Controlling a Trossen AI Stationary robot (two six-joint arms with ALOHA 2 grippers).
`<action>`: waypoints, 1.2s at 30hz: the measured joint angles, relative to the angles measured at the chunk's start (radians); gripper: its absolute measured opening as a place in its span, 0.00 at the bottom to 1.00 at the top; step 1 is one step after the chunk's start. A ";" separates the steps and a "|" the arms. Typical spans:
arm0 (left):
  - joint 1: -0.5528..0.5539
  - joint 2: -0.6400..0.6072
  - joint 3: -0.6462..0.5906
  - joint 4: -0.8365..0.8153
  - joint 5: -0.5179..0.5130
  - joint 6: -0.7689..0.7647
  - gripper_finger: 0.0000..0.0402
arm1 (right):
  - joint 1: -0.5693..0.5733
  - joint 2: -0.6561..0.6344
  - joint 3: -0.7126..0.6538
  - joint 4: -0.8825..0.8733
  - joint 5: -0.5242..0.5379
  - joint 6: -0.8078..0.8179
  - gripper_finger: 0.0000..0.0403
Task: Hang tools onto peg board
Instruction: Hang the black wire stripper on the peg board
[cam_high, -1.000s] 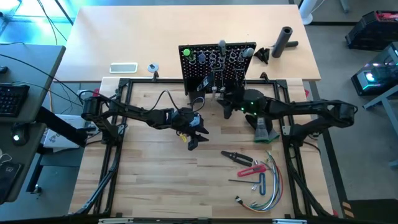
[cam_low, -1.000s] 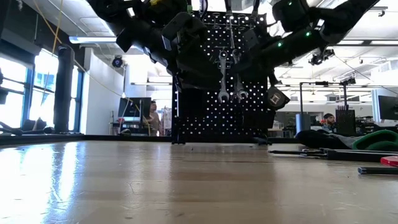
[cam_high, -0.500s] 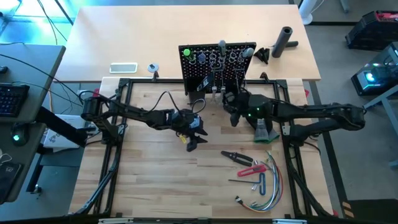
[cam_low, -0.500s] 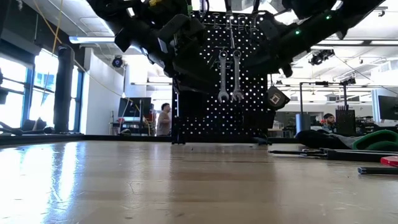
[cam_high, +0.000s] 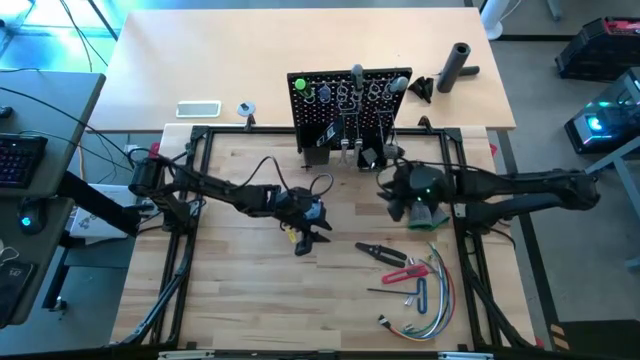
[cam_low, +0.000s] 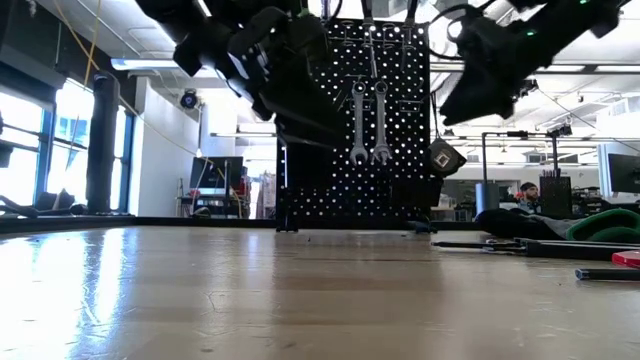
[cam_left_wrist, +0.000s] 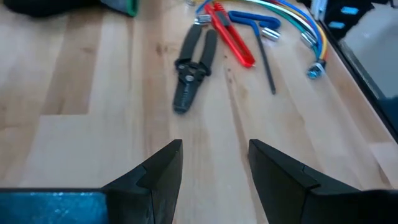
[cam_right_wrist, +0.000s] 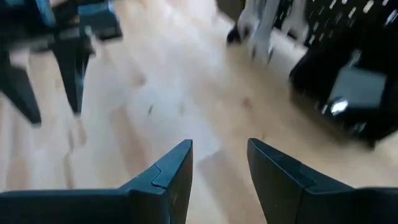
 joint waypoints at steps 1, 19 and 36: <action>-0.008 0.000 0.000 0.000 0.000 0.008 0.44 | 0.020 -0.005 0.000 -0.028 -0.002 0.012 0.37; -0.099 0.107 -0.001 0.132 -0.006 0.076 0.44 | 0.464 0.123 -0.001 -0.098 -0.068 0.228 0.37; -0.097 0.332 -0.001 0.468 -0.083 0.076 0.44 | 0.660 0.478 -0.002 -0.027 0.009 0.403 0.37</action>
